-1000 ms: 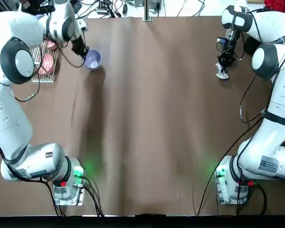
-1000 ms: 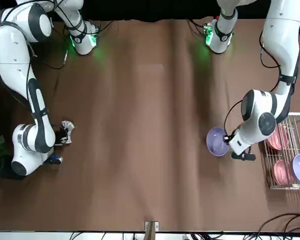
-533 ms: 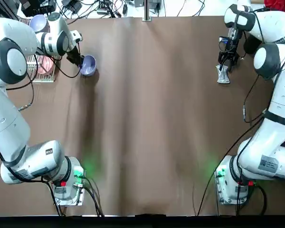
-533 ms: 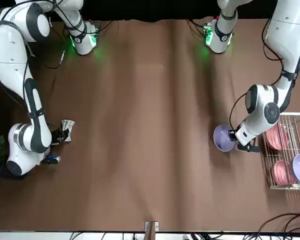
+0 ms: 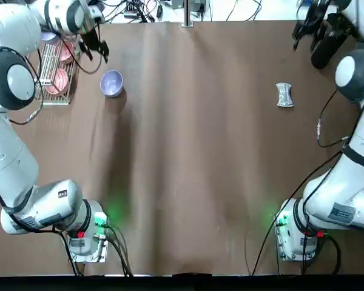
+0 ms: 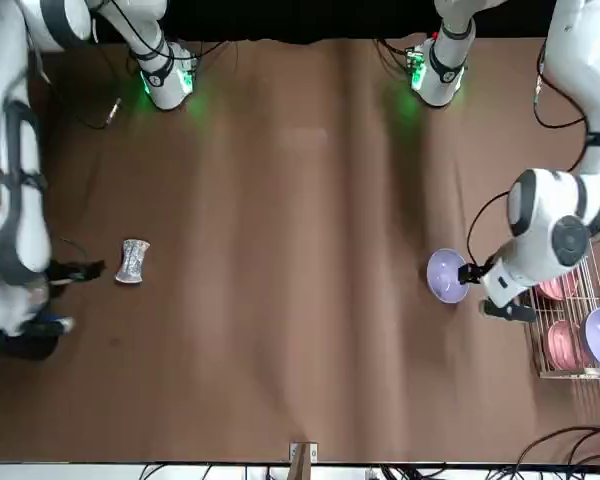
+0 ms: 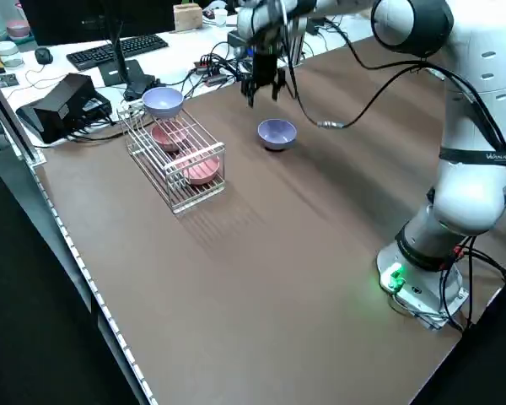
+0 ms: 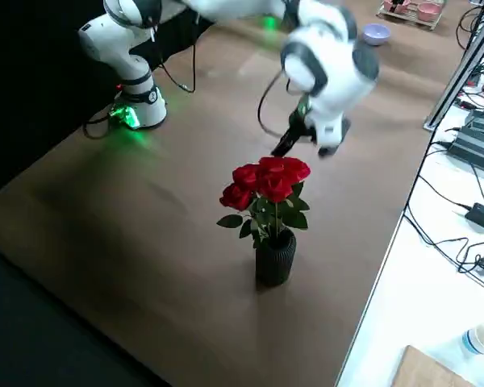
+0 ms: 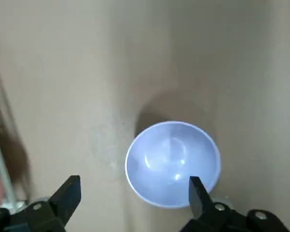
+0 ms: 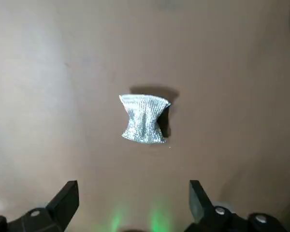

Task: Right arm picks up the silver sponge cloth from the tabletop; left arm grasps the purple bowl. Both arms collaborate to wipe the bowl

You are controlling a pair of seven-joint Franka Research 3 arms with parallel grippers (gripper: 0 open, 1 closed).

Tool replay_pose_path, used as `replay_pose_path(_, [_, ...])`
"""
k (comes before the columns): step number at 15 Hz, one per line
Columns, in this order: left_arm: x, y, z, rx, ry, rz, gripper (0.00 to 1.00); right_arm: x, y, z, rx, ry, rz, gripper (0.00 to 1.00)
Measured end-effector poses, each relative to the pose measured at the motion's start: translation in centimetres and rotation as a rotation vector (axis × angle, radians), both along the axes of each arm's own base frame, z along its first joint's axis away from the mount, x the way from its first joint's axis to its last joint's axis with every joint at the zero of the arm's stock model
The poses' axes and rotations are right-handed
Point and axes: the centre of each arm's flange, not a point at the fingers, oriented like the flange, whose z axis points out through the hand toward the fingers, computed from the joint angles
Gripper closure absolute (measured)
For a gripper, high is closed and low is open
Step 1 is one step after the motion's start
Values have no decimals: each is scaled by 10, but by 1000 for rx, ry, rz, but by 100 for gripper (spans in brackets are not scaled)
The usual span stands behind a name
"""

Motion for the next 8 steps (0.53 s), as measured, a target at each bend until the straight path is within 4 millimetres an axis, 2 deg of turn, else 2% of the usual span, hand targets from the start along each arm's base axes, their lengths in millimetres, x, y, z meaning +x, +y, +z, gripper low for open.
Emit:
replay_pose_path(2, [9, -10, 40, 0, -4, -8, 1, -7, 4, 79, -21, -123, 3, 0])
replay_pose_path(4, [13, -18, 71, -1, 3, -13, 0, -24, 9, 146, -37, -220, 6, 0])
replay_pose_path(6, [13, -22, 103, 3, 9, -15, 0, -43, 18, 193, -47, -276, 15, 0])
replay_pose_path(7, [7, -23, 143, 17, -2, -15, 0, -59, 30, 217, -54, -306, 30, 0])
replay_pose_path(8, [0, -25, 164, 27, -13, -18, 0, -66, 36, 224, -57, -322, 38, 0])
